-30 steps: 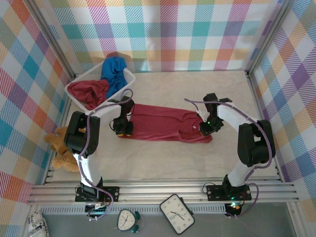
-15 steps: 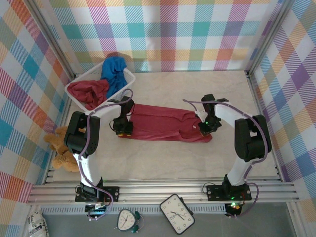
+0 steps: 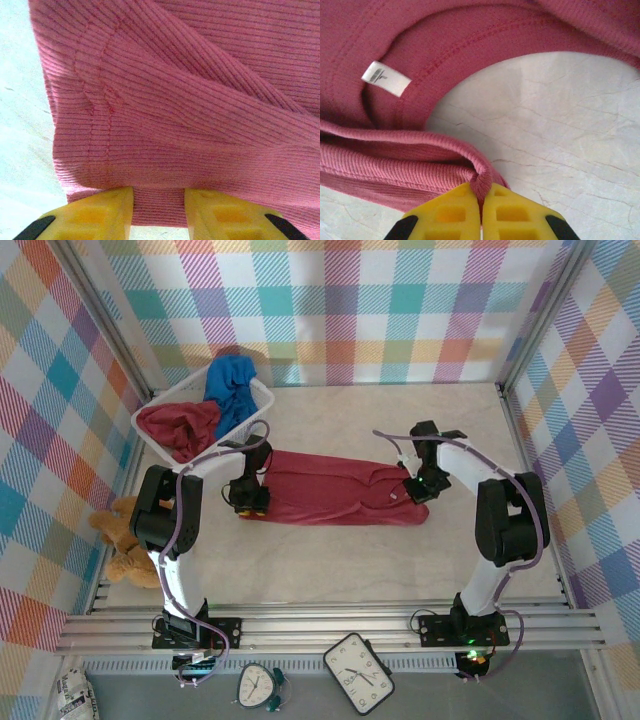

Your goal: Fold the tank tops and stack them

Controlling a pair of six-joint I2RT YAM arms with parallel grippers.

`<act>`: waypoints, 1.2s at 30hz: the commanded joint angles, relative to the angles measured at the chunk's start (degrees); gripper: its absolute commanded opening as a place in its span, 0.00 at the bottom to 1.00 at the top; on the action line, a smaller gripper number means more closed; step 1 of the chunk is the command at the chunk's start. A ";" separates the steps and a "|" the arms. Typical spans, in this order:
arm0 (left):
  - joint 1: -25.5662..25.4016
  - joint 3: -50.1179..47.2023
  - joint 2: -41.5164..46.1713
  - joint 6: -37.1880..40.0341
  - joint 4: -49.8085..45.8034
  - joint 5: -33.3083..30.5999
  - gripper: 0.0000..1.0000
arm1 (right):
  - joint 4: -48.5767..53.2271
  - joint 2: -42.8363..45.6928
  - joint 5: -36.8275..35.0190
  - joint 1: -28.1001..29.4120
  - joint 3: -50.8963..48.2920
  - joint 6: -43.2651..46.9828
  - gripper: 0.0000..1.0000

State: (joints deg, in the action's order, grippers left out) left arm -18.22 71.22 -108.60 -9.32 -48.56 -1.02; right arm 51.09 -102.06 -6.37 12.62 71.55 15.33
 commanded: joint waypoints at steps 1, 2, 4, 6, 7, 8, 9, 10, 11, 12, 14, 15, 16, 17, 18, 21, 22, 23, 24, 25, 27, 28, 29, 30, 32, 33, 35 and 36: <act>1.04 -0.21 -2.41 0.89 -0.66 -1.60 0.33 | 1.83 -3.00 -0.55 -0.76 1.91 -1.02 0.08; 0.97 -0.24 -2.28 0.88 -0.66 -1.61 0.33 | 1.61 -3.84 -0.75 -0.85 2.22 -0.92 0.08; 0.99 -0.22 -2.26 0.88 -0.75 -1.52 0.33 | 1.31 -5.31 -1.25 -0.93 2.82 -0.92 0.09; 1.04 -0.22 -1.89 0.88 -0.75 -0.94 0.33 | 0.55 -6.48 -1.91 -0.95 2.89 -0.83 0.10; 0.99 -0.31 -1.67 0.84 -0.66 -0.59 0.33 | 0.03 -6.78 -2.37 -0.98 2.92 -0.92 0.12; 0.99 -0.44 -1.40 0.80 -0.67 -0.18 0.33 | -0.32 -6.95 -2.87 -0.94 2.96 -1.09 0.14; 0.99 -0.33 -1.16 0.71 -0.66 0.45 0.33 | -0.39 -6.80 -3.03 -0.94 3.07 -1.26 0.16; 0.99 -0.34 -0.77 0.64 -0.56 1.23 0.34 | -0.61 -6.33 -3.11 -0.93 3.05 -1.43 0.17; 0.99 -0.25 -0.25 0.54 -0.56 1.97 0.34 | -0.72 -5.64 -3.42 -0.93 2.83 -1.53 0.21; 0.99 -0.09 0.18 0.45 -0.73 2.51 0.34 | -0.66 -4.87 -3.62 -0.97 2.72 -1.49 0.25; 0.99 0.59 1.50 0.19 -1.24 3.75 0.36 | 0.56 -2.71 -4.81 -0.86 2.53 -1.52 0.34; 0.99 0.94 2.14 0.02 -1.51 4.25 0.37 | 1.01 -1.44 -5.43 -0.85 2.19 -1.65 0.35; 0.99 1.30 2.85 -0.08 -1.80 4.95 0.37 | 1.07 0.47 -5.43 -0.89 1.53 -1.93 0.37; 0.99 1.89 3.47 -0.24 -1.88 5.76 0.38 | 0.89 2.67 -4.55 -0.92 0.49 -2.78 0.39; 0.99 2.47 3.95 -0.34 -2.03 6.33 0.38 | 0.54 4.65 -3.02 -0.85 -0.45 -4.01 0.39; 1.00 5.33 4.05 -0.52 -2.54 8.09 0.41 | -1.95 11.05 5.53 -0.67 -4.82 -10.22 0.41; 0.99 6.80 3.59 -0.44 -2.73 8.47 0.41 | -3.67 13.02 8.73 -0.27 -6.81 -13.27 0.41; 0.99 8.16 2.97 -0.20 -2.90 8.45 0.42 | -5.40 14.57 11.07 0.23 -8.60 -15.91 0.42; 0.99 10.14 1.98 0.02 -3.16 7.72 0.42 | -7.63 15.99 13.82 0.68 -10.76 -19.13 0.42; 0.99 12.16 0.70 0.47 -3.55 7.16 0.42 | -10.20 17.46 16.33 1.44 -12.98 -22.25 0.43; 1.04 16.65 -2.17 1.11 -3.92 5.52 0.43 | -15.91 19.66 19.75 2.53 -17.00 -28.63 0.44; 0.99 18.78 -3.90 1.40 -3.78 4.33 0.43 | -18.89 20.37 20.78 3.20 -18.99 -32.15 0.45; 0.99 20.57 -5.67 1.66 -3.61 3.53 0.43 | -22.11 20.84 21.22 4.02 -20.69 -35.87 0.46; 0.99 22.59 -7.23 1.83 -3.56 2.66 0.43 | -24.92 20.91 21.80 4.69 -22.31 -38.31 0.47; 1.08 26.77 -10.80 2.37 -3.54 0.82 0.43 | -28.88 19.76 21.54 6.01 -23.70 -41.71 0.47; 1.08 28.23 -12.26 2.63 -3.39 0.32 0.42 | -30.22 18.88 21.41 6.54 -23.90 -42.44 0.47; 1.08 31.08 -15.14 2.95 -2.86 -1.11 0.41 | -31.71 16.63 20.27 6.89 -23.56 -43.78 0.47; 1.08 32.30 -16.27 3.14 -3.02 -1.73 0.41 | -32.45 15.87 19.79 6.94 -23.56 -43.94 0.47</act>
State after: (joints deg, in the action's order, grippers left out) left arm -18.04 100.42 -122.21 -7.75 -50.70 0.43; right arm 26.26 -84.29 12.38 19.40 47.66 -22.17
